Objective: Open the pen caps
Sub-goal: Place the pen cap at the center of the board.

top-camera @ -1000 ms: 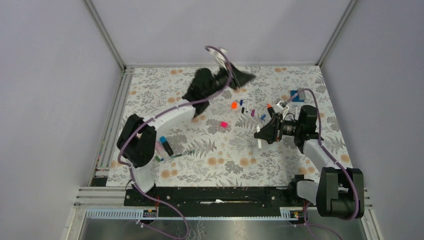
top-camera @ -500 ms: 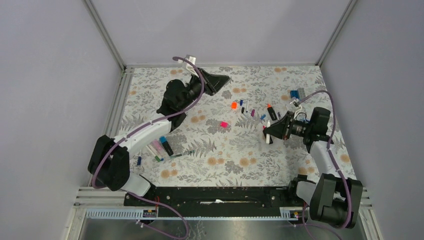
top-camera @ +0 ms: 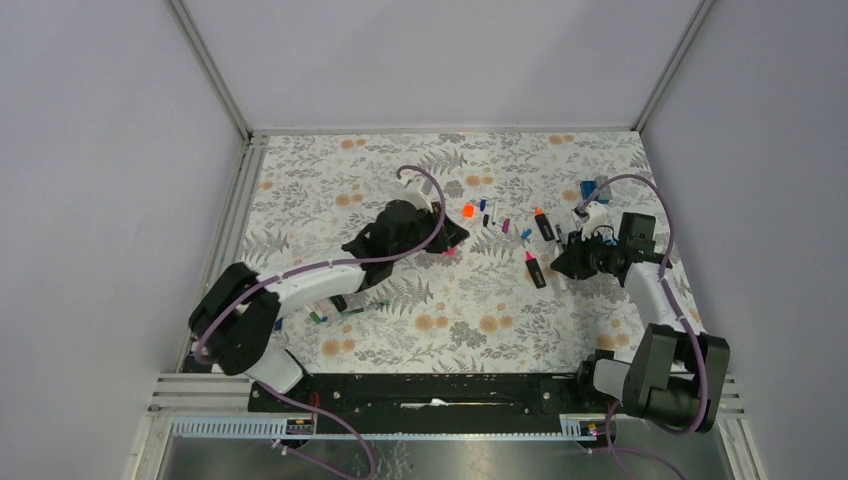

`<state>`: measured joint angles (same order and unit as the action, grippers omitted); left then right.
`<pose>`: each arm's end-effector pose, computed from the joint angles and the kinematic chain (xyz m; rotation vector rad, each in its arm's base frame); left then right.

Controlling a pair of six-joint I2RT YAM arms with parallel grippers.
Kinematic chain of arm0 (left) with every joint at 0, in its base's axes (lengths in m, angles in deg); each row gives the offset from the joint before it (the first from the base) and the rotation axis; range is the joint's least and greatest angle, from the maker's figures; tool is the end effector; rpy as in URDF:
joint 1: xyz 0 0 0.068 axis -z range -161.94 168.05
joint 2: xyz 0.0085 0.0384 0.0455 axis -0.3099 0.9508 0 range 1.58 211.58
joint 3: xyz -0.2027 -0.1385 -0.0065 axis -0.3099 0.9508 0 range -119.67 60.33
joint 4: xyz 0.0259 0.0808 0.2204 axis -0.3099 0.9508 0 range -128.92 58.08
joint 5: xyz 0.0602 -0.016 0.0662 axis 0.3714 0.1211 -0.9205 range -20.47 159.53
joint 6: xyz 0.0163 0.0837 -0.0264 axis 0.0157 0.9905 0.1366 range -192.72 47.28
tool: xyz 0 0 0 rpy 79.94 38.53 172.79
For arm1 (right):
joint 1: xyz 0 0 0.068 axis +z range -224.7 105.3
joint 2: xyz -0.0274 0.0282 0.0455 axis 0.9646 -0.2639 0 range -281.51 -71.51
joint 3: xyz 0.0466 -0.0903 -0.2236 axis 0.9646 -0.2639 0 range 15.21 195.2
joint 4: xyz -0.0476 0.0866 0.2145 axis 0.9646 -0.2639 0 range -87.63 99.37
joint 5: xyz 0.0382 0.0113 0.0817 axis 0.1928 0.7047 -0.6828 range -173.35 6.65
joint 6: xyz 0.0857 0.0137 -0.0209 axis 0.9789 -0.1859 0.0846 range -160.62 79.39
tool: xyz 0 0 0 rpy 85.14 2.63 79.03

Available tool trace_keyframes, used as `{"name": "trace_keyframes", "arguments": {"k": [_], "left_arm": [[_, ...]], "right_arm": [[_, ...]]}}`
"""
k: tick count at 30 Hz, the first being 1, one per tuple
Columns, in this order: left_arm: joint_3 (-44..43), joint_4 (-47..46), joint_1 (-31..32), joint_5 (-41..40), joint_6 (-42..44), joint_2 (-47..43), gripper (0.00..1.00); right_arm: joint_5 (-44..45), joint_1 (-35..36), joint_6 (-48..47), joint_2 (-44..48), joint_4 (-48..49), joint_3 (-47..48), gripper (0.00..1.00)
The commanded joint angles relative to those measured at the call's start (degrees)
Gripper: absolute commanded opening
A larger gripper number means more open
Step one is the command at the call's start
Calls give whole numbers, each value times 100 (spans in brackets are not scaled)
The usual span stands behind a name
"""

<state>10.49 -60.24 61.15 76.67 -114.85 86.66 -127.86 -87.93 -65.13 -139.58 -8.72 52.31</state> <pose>0.2566 -0.2537 0.2349 0.1128 1.9699 -1.1343 0.2418 0.0004 0.1728 -0.5438 2.1291 0.5787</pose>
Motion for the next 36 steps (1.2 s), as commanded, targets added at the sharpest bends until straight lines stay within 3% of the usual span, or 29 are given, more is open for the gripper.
{"name": "trace_keyframes", "arguments": {"k": [1, 9, 19, 21, 27, 36], "left_arm": [[-476, 547, 153, -661, -226, 731, 0], [-1513, 1272, 480, -771, -142, 2137, 1], [-2469, 2555, 498, -1338, -54, 3038, 7], [-2557, 2714, 499, -1422, -31, 3118, 9], [-2609, 2875, 486, -1554, 4, 3131, 29], [-2556, 2844, 490, -1510, 143, 2623, 38]], "right_arm": [[785, -13, -318, -423, -324, 441, 1], [715, -4, -182, -1300, -494, 841, 5], [730, 231, -193, -2316, -968, 1380, 10], [725, 242, -192, -2378, -1011, 1404, 13], [701, 242, -186, -2421, -1052, 1429, 29], [602, 242, -189, -2255, -1092, 1419, 38]]}}
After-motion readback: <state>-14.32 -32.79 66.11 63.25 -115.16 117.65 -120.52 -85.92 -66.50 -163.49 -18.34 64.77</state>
